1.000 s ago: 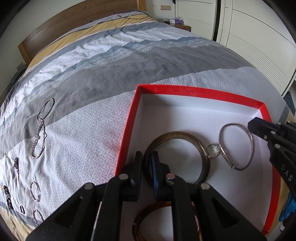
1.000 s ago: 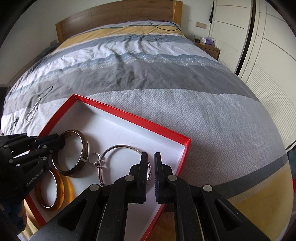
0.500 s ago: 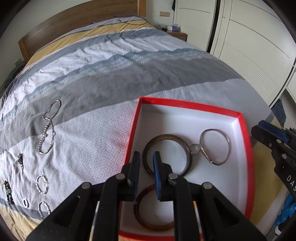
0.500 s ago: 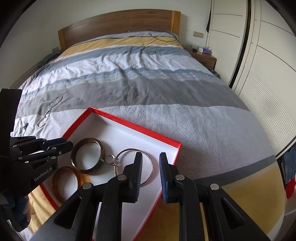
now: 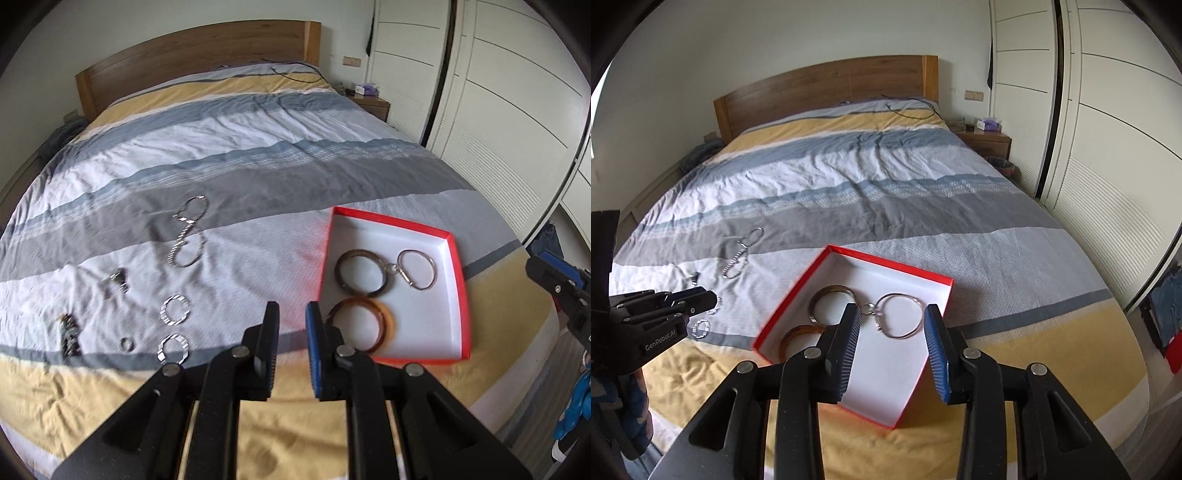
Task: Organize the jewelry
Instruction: 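Open the left tool to release the dark bangle into the red box, then move both open tools back toward the remaining jewelry on the duvet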
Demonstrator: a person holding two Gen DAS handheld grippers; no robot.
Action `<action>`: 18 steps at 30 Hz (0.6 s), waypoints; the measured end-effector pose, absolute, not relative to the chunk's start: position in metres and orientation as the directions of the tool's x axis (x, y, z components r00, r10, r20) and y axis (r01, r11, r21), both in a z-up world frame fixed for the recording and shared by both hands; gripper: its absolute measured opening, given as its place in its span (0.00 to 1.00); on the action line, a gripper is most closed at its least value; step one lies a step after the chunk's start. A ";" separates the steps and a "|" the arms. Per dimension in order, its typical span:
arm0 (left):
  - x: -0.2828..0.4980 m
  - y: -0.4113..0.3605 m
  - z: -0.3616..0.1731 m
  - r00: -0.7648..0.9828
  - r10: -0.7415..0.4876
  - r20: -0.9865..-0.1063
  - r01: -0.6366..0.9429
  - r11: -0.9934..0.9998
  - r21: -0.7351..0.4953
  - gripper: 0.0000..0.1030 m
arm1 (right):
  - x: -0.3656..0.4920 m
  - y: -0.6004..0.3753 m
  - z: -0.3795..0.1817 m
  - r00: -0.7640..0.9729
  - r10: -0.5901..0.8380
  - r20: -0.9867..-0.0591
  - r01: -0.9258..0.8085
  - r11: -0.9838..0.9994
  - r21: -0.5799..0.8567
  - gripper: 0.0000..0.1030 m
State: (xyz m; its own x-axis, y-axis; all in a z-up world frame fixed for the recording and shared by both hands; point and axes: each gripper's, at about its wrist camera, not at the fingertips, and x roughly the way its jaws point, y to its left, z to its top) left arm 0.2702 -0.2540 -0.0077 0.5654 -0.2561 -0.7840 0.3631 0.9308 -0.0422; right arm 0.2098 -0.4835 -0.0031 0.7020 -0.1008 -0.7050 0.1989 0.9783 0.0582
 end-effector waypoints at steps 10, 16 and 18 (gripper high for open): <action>0.222 -0.156 0.024 0.634 -0.176 -0.753 0.259 0.966 -0.007 0.28 | 0.156 -0.425 0.039 0.753 -0.053 -0.655 0.140 0.987 0.080 0.38; 0.189 -0.089 0.038 0.687 -0.114 -0.718 0.177 0.984 0.013 0.29 | 0.129 -0.394 0.063 0.786 -0.028 -0.617 0.101 0.991 0.083 0.41; 0.177 -0.064 0.041 0.701 -0.087 -0.707 0.138 0.990 0.015 0.30 | 0.119 -0.383 0.070 0.796 -0.020 -0.605 0.090 0.992 0.086 0.43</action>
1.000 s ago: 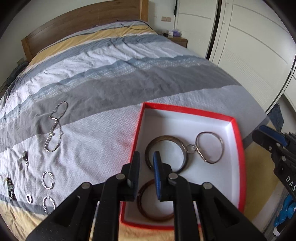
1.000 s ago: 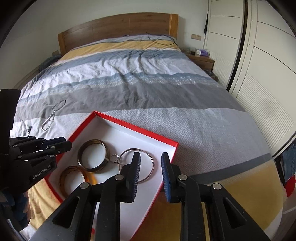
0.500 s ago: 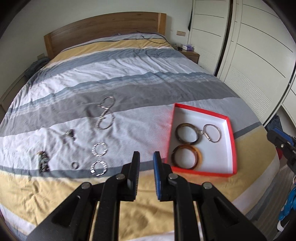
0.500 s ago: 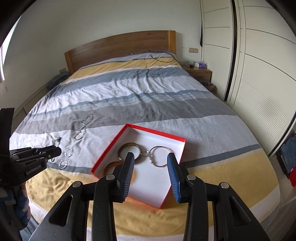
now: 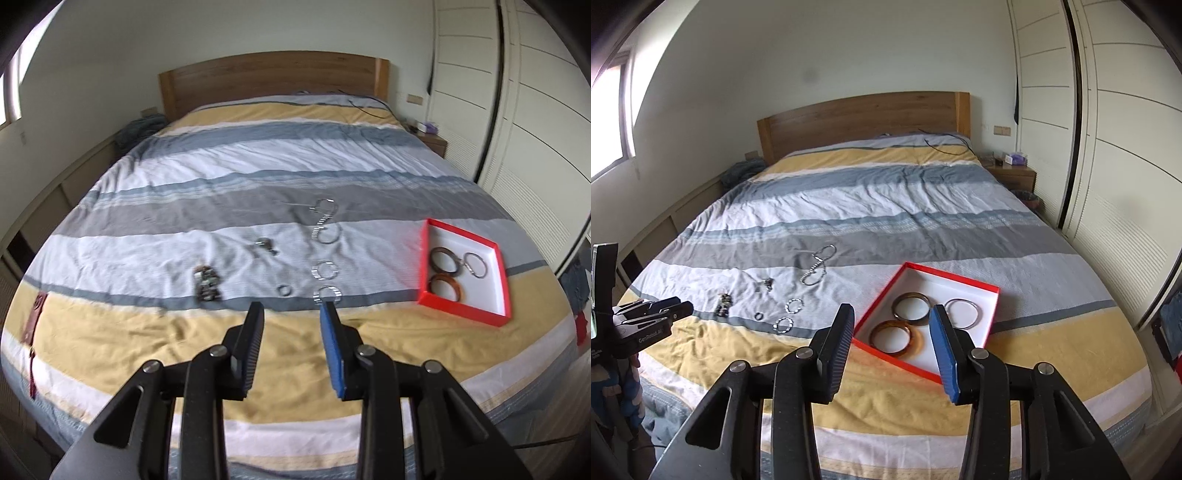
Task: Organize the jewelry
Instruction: 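Move both open tools back toward the remaining jewelry on the duvet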
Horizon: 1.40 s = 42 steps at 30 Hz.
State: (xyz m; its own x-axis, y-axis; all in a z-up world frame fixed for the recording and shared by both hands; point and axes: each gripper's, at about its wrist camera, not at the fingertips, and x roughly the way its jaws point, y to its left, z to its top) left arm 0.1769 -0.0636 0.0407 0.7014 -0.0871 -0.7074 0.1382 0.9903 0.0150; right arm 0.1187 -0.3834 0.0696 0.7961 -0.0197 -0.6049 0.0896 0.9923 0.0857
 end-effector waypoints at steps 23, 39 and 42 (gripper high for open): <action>0.085 0.104 0.021 0.730 0.048 -0.682 -0.143 0.986 -0.084 0.32 | 0.075 -0.277 0.092 0.824 0.077 -0.561 -0.066 0.997 0.040 0.52; 0.114 0.123 -0.042 0.642 0.067 -0.764 -0.207 0.974 -0.089 0.36 | 0.126 -0.250 0.032 0.751 0.106 -0.651 -0.094 0.994 0.053 0.55; 0.124 0.118 -0.051 0.630 0.062 -0.774 -0.198 0.977 -0.082 0.36 | 0.137 -0.249 0.020 0.736 0.107 -0.668 -0.093 0.994 0.057 0.55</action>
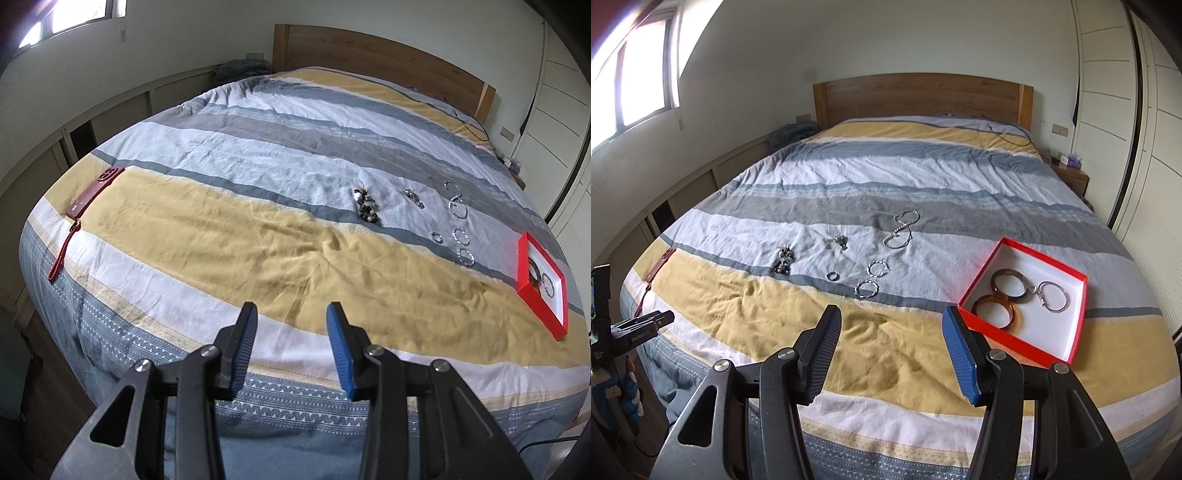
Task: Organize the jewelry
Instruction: 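Move both open tools back toward the remaining jewelry on the duvet, then grasp the brown beaded bracelet with the left tool while the right tool grasps the twisted silver hoop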
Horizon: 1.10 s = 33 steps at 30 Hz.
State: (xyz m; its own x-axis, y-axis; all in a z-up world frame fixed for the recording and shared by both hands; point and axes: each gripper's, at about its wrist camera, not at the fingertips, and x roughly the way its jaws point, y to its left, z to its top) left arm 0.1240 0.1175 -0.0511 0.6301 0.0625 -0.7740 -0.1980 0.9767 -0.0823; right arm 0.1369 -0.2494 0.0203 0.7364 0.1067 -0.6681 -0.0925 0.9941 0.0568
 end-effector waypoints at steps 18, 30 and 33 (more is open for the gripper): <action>0.193 0.103 -0.090 0.570 0.028 -0.821 -0.181 0.979 -0.093 0.36 | 0.212 -0.229 -0.049 0.641 0.153 -0.752 -0.128 0.987 0.093 0.56; 0.246 0.090 -0.102 0.564 -0.036 -0.825 -0.138 0.981 -0.138 0.36 | 0.262 -0.213 -0.083 0.588 0.198 -0.784 -0.161 0.979 0.127 0.62; 0.267 0.085 -0.101 0.571 -0.062 -0.818 -0.121 0.980 -0.158 0.37 | 0.275 -0.206 -0.093 0.571 0.212 -0.793 -0.174 0.975 0.136 0.64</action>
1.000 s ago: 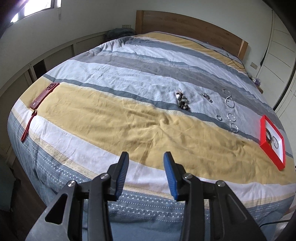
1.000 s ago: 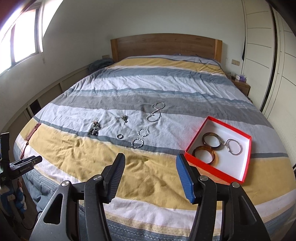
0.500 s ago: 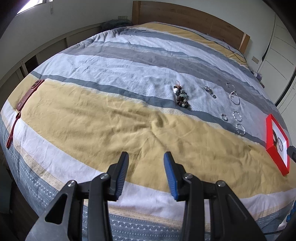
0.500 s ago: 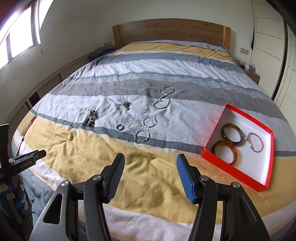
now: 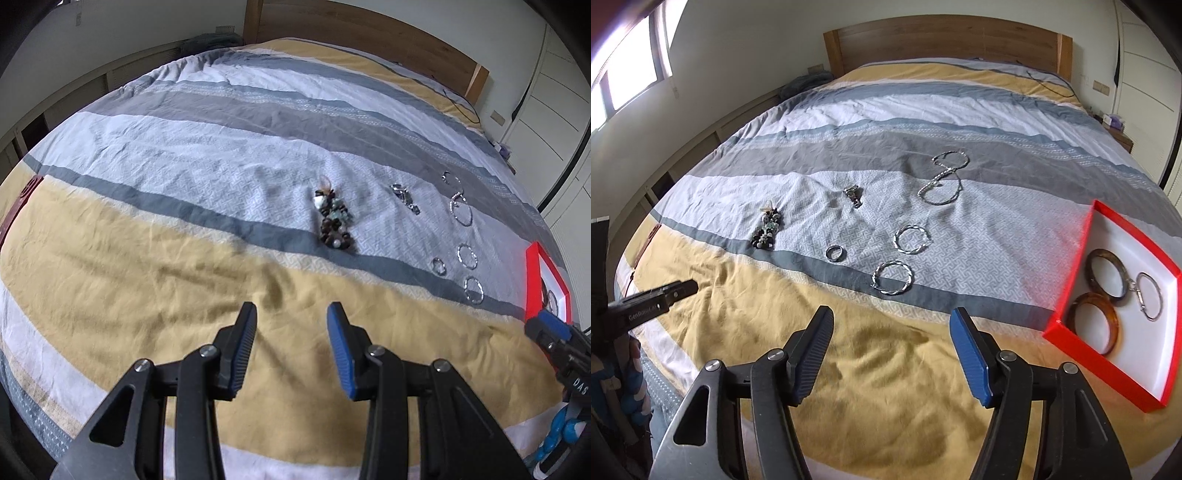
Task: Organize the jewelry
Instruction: 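Grasp the brown beaded bracelet with the left tool while the right tool grasps the twisted silver hoop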
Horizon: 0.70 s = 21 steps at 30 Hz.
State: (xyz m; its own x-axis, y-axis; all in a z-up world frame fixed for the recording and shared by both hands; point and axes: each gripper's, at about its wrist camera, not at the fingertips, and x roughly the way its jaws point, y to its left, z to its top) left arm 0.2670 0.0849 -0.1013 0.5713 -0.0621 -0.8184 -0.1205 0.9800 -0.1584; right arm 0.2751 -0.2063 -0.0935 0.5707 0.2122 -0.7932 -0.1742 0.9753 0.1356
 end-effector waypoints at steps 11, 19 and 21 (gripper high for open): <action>0.349 0.067 -0.117 0.574 -0.094 -0.813 -0.090 0.980 -0.177 0.43 | 0.327 -0.190 -0.136 0.523 0.234 -0.820 -0.203 0.968 0.147 0.65; 0.380 0.050 -0.154 0.528 -0.064 -0.847 -0.072 0.990 -0.120 0.43 | 0.347 -0.189 -0.170 0.483 0.234 -0.844 -0.195 0.968 0.157 0.65; 0.381 0.048 -0.158 0.540 -0.057 -0.840 -0.072 0.991 -0.113 0.43 | 0.350 -0.189 -0.174 0.486 0.241 -0.840 -0.201 0.966 0.160 0.64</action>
State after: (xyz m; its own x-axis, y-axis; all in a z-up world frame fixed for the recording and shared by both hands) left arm 0.3807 0.0484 -0.1579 0.5399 -0.0570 -0.8398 -0.0717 0.9910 -0.1133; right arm 0.3497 -0.1889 -0.1739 0.4862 0.2405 -0.8401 -0.2010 0.9664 0.1603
